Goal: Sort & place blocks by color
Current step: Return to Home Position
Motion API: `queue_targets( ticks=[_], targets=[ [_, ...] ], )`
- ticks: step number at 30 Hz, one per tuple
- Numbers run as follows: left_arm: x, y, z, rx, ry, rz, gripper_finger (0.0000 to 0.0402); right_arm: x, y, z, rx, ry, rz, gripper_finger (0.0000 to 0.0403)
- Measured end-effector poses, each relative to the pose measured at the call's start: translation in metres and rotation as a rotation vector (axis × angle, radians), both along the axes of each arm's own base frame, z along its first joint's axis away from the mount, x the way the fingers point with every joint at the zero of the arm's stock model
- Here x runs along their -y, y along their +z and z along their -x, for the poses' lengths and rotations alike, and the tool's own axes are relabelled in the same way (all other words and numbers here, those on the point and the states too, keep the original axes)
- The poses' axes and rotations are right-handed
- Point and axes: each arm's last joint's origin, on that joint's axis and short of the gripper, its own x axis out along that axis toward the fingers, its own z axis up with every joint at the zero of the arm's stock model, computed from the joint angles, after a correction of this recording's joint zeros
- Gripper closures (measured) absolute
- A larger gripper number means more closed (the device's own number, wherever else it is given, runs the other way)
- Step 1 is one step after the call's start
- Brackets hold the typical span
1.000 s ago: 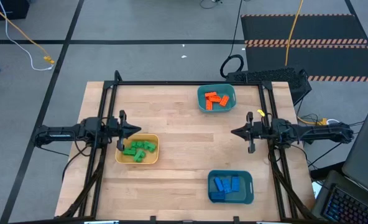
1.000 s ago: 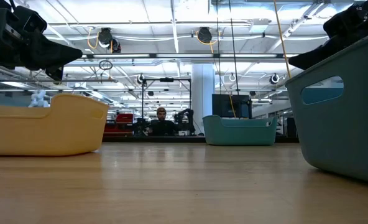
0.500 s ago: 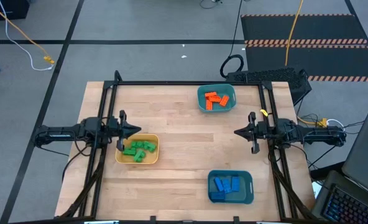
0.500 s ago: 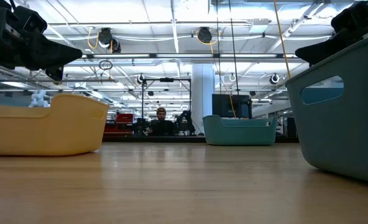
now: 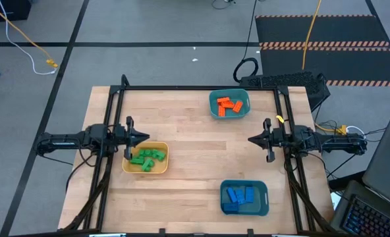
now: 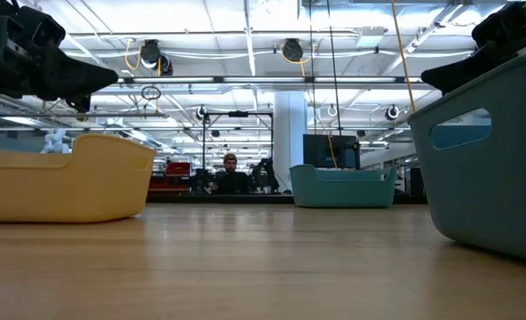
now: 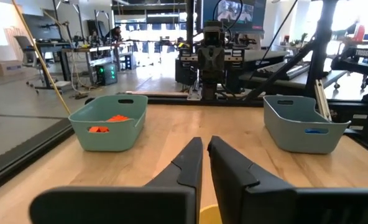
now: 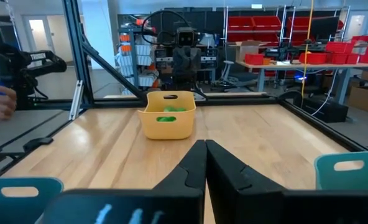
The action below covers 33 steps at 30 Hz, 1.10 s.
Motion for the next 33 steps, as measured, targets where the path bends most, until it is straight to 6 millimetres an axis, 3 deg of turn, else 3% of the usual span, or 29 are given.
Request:
queue_targets(
  ticks=[33],
  targets=[
    [0.0000, 0.0000, 0.0000, 0.002, 0.000, 0.014, 0.0353, 0.0000, 0.0012, 0.0001, 0.010, 0.000, -0.015, 0.0403]
  ],
)
